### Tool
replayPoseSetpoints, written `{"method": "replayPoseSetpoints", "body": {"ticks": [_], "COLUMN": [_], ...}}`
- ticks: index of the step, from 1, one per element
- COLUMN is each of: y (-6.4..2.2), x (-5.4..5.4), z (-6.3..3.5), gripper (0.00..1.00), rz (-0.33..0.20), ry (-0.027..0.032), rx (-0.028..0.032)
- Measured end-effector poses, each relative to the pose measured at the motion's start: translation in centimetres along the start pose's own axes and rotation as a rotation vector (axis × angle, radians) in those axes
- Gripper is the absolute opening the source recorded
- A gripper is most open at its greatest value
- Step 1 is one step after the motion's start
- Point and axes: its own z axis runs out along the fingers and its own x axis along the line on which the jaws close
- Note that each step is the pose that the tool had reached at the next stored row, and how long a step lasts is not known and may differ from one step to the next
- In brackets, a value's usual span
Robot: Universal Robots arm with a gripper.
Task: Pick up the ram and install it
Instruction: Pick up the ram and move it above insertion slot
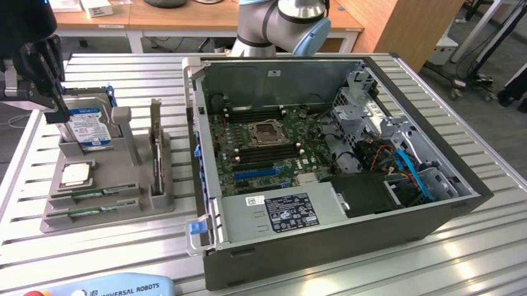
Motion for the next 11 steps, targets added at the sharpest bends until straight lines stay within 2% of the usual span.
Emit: {"method": "replayPoseSetpoints", "body": {"ticks": [7,11], "y": [0.0,0.0], "x": [0.0,0.0], "z": [0.0,0.0], "gripper": [0.1,0.16], "rz": [0.0,0.0], "ry": [-0.0001,0.0], "rx": [0.0001,0.0]}}
